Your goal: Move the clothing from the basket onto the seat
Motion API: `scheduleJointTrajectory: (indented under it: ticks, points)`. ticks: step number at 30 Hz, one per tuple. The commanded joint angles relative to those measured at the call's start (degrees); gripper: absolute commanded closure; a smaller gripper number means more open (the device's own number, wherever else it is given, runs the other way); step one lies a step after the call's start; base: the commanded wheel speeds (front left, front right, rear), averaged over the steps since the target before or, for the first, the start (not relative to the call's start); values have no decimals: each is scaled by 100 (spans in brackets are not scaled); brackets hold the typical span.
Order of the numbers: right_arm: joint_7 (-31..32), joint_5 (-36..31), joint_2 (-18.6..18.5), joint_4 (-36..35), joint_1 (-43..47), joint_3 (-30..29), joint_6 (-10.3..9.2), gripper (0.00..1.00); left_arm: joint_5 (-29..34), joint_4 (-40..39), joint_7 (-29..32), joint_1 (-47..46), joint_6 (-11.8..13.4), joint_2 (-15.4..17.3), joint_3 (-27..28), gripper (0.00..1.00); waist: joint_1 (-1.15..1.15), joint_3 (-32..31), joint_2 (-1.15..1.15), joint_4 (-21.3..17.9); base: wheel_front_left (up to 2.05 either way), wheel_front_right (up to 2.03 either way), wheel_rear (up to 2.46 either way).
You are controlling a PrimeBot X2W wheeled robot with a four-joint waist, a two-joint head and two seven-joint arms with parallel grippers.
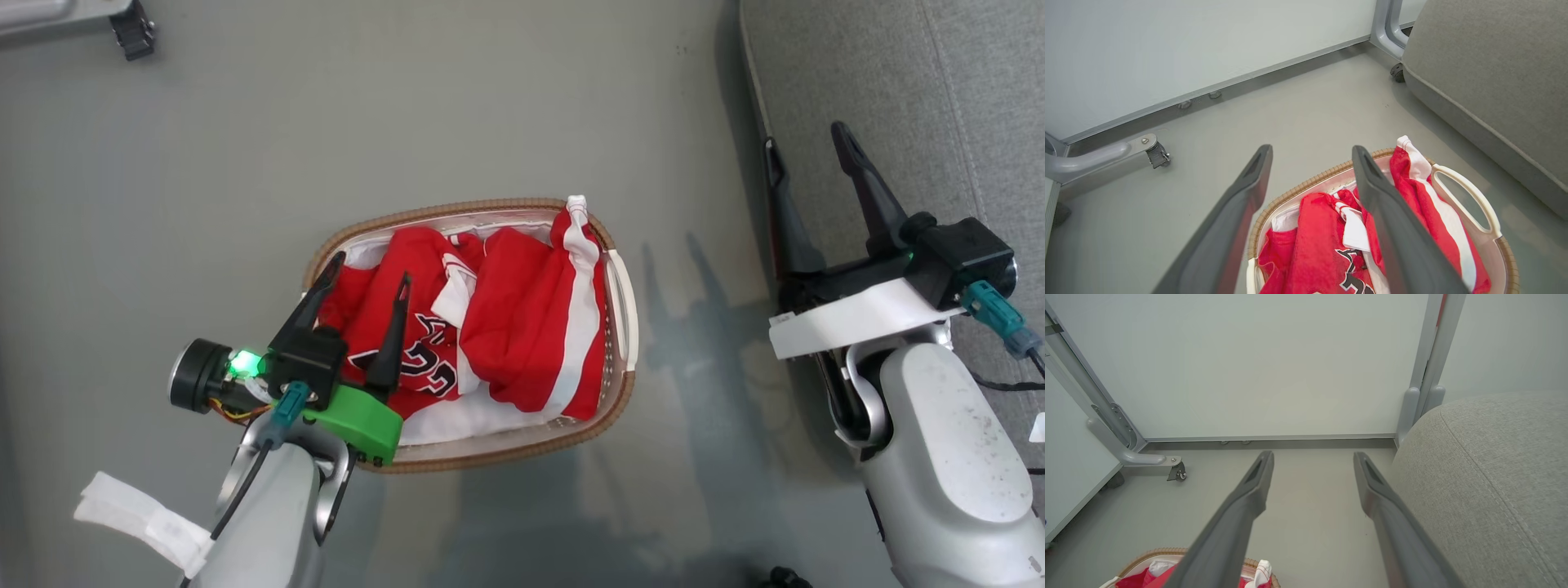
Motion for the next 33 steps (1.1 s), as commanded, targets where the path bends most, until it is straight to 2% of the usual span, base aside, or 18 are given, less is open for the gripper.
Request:
scheduleJointTrajectory:
  ticks: [1,16,23,33]
  points:
    - [-27,-34,-7,-40,-99,24,-2,0,-63,73,-22,-159,-20,-5,-30,0,-1,291,0,-115,0,0,0]
    - [-27,-51,28,-250,-523,181,-2,0,-308,1193,-21,-989,-45,-129,-758,0,-1,1147,0,-319,0,0,0]
    - [-27,-58,61,-308,-681,222,-2,0,-250,1636,-22,-1404,-43,-51,-805,0,-1,1453,0,-410,0,0,0]
    - [-27,-36,116,-284,-761,261,-2,0,-66,2547,-21,-1901,311,141,-665,0,-1,1683,0,-471,0,0,0]
